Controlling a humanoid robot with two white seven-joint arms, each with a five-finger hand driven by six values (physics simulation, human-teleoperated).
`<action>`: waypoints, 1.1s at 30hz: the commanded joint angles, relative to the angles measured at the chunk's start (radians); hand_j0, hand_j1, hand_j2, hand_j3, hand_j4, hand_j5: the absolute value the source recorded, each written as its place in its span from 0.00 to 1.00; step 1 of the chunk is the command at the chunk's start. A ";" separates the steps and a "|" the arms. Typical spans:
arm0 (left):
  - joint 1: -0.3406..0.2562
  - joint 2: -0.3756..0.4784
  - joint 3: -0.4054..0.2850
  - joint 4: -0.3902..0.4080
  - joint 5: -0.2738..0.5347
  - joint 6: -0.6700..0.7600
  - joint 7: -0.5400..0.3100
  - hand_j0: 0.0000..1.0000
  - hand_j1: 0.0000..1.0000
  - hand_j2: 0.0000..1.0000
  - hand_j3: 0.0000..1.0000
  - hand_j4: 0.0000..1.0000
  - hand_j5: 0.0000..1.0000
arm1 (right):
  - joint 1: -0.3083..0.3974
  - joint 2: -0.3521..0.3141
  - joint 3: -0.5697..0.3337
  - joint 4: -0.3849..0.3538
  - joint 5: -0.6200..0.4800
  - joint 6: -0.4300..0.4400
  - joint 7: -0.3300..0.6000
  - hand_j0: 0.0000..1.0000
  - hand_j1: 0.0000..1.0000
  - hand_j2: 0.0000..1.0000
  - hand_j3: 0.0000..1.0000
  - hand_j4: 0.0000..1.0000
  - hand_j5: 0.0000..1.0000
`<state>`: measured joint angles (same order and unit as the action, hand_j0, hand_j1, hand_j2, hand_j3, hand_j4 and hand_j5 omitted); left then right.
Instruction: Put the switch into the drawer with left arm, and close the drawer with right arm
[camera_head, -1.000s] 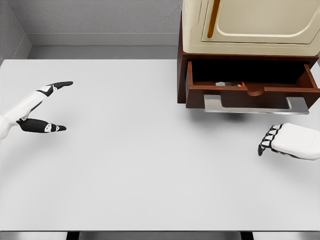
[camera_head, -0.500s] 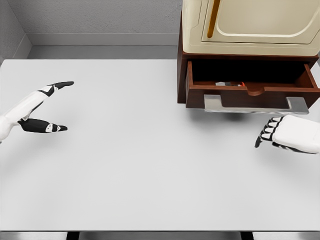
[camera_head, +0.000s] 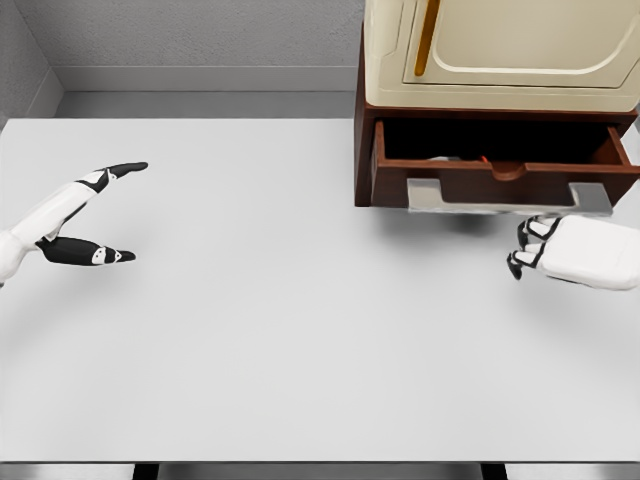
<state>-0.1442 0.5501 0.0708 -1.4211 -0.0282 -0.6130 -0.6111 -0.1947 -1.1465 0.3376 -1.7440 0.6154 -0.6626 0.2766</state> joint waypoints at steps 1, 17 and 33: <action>0.000 0.001 -0.002 0.001 0.007 0.002 0.000 1.00 1.00 1.00 1.00 1.00 1.00 | 0.000 0.019 -0.012 -0.011 -0.284 0.052 -0.070 0.65 0.65 0.65 0.65 0.65 0.65; 0.000 0.001 -0.002 0.001 0.008 0.002 0.000 1.00 1.00 1.00 1.00 1.00 1.00 | -0.015 0.030 -0.006 0.078 -0.385 0.052 -0.085 0.67 0.67 0.67 0.67 0.67 0.67; 0.000 0.001 -0.002 0.001 0.008 0.002 0.000 1.00 1.00 1.00 1.00 1.00 1.00 | 0.054 -0.061 0.021 0.104 -0.368 0.052 -0.082 0.57 0.57 0.57 0.57 0.57 0.57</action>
<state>-0.1442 0.5494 0.0668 -1.4187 -0.0288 -0.6139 -0.6113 -0.1335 -1.1856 0.3776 -1.6621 0.2329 -0.6198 0.2072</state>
